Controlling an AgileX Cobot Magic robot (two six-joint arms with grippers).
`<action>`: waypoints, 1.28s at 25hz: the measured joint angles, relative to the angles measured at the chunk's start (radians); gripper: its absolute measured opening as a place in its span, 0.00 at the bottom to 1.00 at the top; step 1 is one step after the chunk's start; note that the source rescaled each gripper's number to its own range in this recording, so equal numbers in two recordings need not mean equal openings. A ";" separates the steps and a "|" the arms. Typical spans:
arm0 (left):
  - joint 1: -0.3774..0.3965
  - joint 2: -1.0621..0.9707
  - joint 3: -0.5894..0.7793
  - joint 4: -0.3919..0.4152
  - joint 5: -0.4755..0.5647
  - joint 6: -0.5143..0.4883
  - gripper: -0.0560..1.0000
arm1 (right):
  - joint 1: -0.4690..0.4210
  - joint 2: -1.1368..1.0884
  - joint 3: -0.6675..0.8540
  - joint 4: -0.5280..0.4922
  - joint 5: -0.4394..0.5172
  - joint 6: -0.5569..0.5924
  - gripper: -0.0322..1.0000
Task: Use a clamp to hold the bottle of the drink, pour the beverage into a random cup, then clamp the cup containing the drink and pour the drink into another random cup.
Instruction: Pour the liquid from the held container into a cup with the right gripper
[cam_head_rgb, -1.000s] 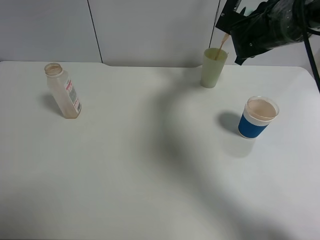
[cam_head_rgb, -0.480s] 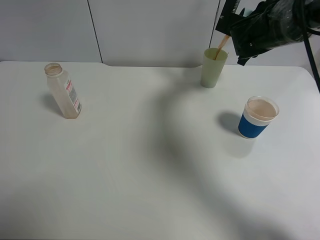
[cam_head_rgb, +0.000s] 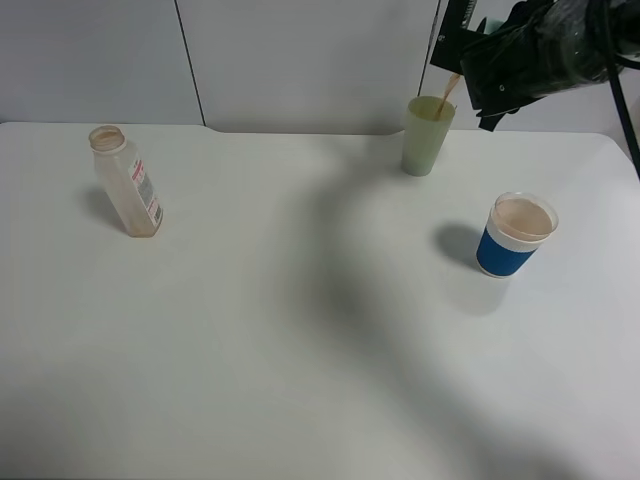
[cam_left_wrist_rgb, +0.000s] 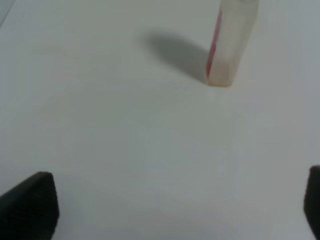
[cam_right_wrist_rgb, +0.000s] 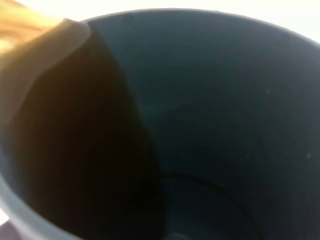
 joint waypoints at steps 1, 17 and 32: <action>0.000 0.000 0.000 0.000 0.000 0.000 1.00 | 0.001 0.000 -0.001 0.000 0.000 -0.014 0.04; 0.000 0.000 0.000 0.000 0.000 0.000 1.00 | 0.011 0.000 -0.002 0.000 0.008 -0.103 0.04; 0.000 0.000 0.000 0.000 0.000 0.000 1.00 | 0.011 0.000 -0.002 0.000 0.002 -0.252 0.04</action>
